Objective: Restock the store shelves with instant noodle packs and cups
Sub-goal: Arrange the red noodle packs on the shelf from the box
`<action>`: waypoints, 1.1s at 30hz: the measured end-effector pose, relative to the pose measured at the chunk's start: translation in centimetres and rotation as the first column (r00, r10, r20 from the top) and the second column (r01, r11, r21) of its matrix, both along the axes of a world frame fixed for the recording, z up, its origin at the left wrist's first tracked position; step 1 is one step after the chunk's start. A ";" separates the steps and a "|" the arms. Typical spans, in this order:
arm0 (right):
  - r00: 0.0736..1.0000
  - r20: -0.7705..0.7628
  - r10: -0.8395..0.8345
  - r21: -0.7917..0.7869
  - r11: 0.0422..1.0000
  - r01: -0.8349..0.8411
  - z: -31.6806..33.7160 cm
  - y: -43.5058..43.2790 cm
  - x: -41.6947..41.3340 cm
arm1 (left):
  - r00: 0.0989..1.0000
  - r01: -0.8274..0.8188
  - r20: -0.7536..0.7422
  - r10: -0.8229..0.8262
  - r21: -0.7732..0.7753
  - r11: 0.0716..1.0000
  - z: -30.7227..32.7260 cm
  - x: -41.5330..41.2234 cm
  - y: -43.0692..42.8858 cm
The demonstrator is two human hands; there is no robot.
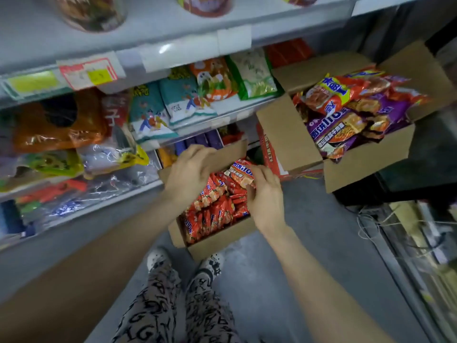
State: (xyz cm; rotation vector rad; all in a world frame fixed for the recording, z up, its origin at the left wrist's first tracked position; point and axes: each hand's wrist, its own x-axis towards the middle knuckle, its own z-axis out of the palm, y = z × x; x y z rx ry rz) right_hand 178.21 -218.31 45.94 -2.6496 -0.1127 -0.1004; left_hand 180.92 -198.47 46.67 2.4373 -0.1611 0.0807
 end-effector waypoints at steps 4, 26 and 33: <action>0.991 -0.129 -0.025 0.036 0.999 0.030 -6.2 -1.2 -1.7 | 0.990 -0.030 -0.138 0.030 0.001 1.000 -6.5 -0.5 -0.7; 0.804 -0.589 0.083 0.092 0.995 -0.035 -40.9 4.5 -4.6 | 0.707 -0.170 -0.691 0.154 0.046 0.984 -42.4 -7.5 3.2; 0.746 -0.664 0.048 0.156 0.985 0.074 -48.5 9.1 -6.2 | 0.653 -0.214 -0.741 0.155 0.016 0.977 -49.6 -8.8 4.1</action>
